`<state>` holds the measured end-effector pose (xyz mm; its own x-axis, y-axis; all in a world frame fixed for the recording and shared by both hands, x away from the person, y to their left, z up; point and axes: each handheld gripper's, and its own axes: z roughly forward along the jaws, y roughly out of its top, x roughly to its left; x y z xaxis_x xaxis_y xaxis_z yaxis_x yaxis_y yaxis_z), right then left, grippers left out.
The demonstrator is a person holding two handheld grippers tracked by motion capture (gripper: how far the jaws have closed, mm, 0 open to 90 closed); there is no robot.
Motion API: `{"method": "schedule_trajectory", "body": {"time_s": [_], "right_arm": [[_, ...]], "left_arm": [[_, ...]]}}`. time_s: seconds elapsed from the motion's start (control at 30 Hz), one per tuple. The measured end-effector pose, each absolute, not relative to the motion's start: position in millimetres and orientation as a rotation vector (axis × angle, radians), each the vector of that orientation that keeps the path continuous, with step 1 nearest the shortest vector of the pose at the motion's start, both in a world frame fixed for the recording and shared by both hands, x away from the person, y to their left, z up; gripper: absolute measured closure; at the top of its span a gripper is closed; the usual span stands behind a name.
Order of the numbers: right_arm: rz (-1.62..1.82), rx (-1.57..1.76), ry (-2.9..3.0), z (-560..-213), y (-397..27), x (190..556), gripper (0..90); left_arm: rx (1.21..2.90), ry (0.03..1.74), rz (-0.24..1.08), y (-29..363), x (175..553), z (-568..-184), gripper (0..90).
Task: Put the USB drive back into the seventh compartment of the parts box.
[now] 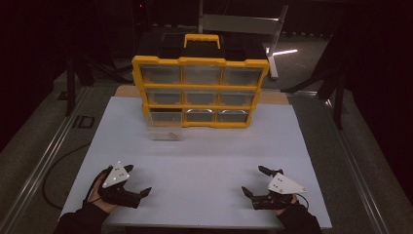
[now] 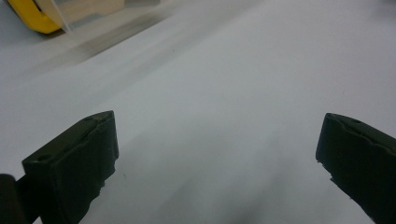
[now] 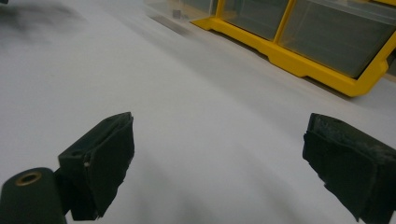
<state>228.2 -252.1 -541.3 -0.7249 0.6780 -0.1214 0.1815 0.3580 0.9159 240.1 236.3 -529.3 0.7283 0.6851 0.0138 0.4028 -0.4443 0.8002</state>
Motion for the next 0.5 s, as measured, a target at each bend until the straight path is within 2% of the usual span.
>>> {"method": "schedule_trajectory", "body": {"time_s": [0.5], "right_arm": [[1.348,0.734,2.143,-541.8,-251.6,228.5,9.1]], "left_arm": [[2.074,0.822,0.418,236.4,240.3,-531.4,0.1]]}}
